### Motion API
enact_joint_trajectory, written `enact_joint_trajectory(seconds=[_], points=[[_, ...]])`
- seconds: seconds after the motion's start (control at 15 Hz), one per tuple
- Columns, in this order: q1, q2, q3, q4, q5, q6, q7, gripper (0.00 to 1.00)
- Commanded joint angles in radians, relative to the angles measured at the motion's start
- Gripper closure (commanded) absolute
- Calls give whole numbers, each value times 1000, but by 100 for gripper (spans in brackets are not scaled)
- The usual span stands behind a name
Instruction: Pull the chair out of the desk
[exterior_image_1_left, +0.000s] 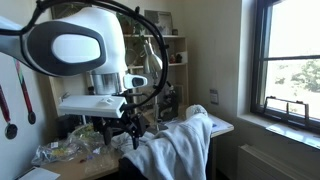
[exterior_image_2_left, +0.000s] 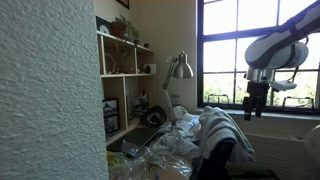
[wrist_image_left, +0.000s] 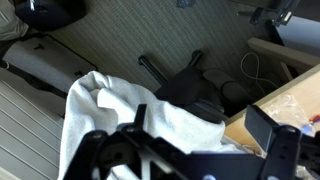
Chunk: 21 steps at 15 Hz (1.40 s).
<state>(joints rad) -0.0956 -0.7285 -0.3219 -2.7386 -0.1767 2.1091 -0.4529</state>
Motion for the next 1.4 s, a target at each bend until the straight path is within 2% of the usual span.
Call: enact_joint_trajectory(seconds=[0.0,0.33,0.67,0.93,1.33], points=[[0,100,22,56,82,77,115,0],[-12,282,55,116,169,256,275,0],[-20,495,107,210,180,391,403,0],[-19,633,130,297,186,421,454,0],[-31,801,130,395,202,438,454,0]])
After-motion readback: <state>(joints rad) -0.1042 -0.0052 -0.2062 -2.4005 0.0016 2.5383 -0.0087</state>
